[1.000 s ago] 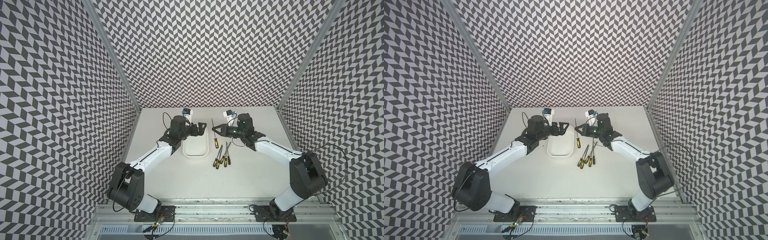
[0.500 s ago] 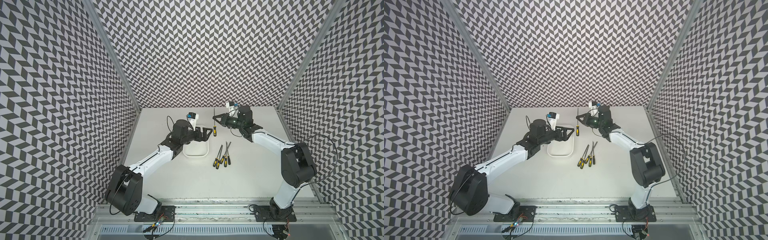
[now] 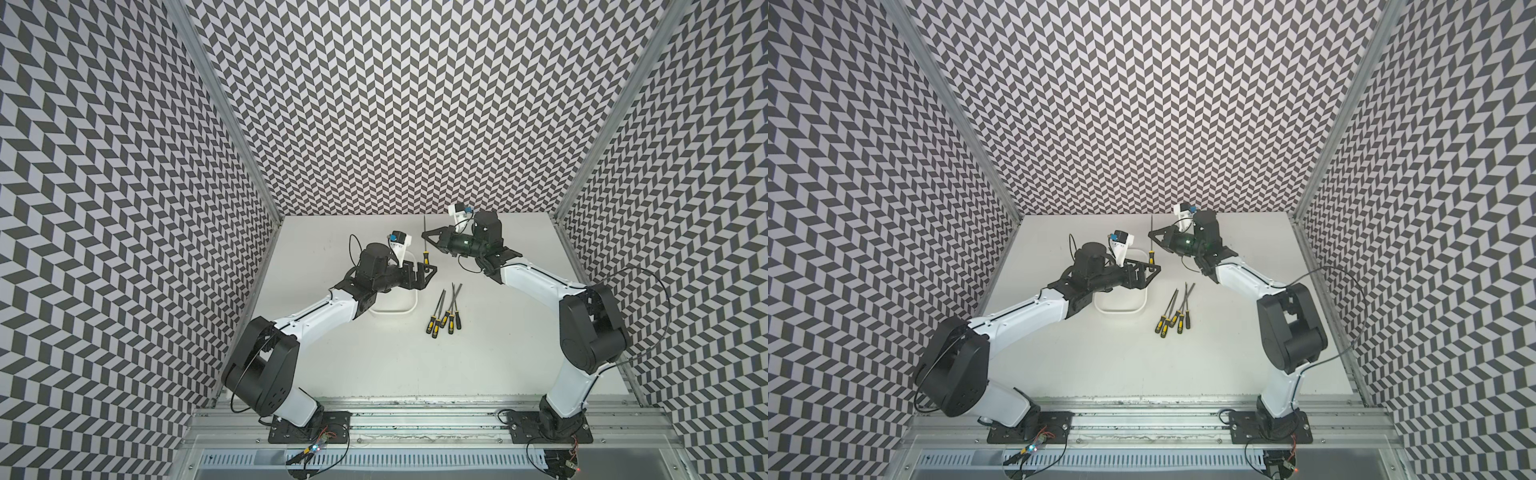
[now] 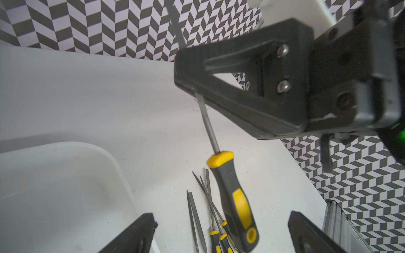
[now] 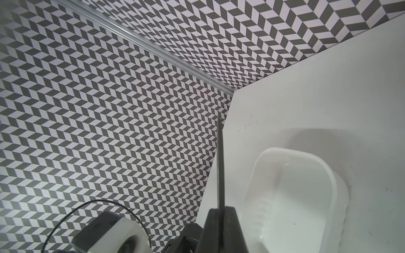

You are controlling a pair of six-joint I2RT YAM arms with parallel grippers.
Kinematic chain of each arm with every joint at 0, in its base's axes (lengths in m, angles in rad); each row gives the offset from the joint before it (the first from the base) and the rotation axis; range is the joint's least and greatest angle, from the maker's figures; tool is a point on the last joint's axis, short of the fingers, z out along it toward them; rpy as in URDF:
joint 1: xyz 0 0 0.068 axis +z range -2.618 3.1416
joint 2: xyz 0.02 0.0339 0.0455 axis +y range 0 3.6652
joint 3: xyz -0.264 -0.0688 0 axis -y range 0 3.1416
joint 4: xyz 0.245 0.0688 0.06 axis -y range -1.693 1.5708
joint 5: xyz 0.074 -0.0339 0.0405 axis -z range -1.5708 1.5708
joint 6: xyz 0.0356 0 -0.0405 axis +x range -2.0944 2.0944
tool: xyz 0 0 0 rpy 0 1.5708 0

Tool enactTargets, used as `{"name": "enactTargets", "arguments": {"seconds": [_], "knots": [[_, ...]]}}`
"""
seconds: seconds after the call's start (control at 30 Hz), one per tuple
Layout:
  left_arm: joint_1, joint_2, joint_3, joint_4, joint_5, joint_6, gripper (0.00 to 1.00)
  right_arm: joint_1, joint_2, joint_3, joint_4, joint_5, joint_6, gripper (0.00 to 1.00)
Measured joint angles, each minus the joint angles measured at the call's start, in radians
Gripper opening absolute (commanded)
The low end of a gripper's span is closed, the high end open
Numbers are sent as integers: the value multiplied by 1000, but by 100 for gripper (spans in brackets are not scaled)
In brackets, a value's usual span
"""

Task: Put the file tool into the storage box
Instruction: Place the file tool in the storage box.

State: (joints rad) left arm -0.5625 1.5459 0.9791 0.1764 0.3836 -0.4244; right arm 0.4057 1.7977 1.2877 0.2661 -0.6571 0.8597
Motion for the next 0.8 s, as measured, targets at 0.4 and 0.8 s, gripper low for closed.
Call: {"name": "enactTargets", "arguments": {"seconds": [0.4,0.8], "knots": [[0,32,64,2,2,9,57,18,-3,-13,2,-22,-5,0],[17,66,85,-8,18,14,16,15,-19,-23,-19,-18,-47,0]]}}
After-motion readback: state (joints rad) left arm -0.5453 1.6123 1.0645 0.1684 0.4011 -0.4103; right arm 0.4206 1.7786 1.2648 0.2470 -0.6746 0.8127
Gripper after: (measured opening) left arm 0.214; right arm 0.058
